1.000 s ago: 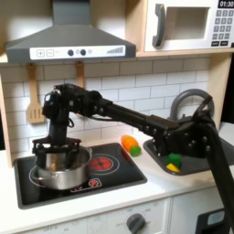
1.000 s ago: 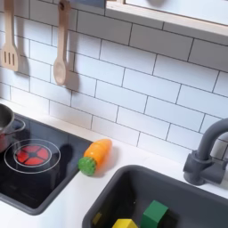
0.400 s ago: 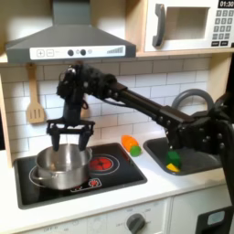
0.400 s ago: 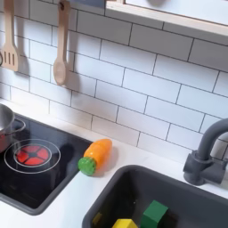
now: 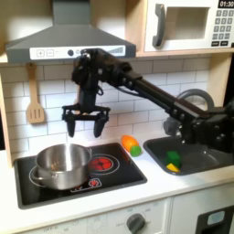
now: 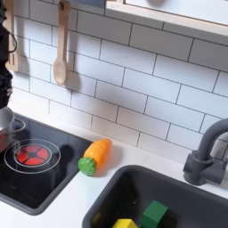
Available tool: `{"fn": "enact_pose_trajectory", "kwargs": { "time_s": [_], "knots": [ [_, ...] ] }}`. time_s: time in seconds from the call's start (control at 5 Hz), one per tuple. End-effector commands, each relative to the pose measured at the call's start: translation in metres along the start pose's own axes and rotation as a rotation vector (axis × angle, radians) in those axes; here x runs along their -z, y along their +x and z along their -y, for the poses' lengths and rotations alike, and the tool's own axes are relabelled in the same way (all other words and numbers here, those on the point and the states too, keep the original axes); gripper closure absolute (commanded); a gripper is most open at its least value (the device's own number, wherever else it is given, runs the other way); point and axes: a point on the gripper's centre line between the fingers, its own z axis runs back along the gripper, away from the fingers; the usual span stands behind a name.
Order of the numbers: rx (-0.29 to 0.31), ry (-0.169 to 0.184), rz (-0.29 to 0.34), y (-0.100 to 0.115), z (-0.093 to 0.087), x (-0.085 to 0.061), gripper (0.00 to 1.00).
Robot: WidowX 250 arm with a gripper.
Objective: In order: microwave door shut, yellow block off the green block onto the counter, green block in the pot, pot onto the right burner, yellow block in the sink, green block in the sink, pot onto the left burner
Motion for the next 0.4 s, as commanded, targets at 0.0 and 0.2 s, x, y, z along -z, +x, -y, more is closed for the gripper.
{"fn": "enact_pose_trajectory", "kwargs": {
  "time_s": [0.0,0.2],
  "knots": [
    [0.057,-0.073,-0.015,-0.019,0.037,0.003,1.00],
    [0.078,-0.110,-0.023,-0.031,0.050,0.005,1.00]
  ]
}}
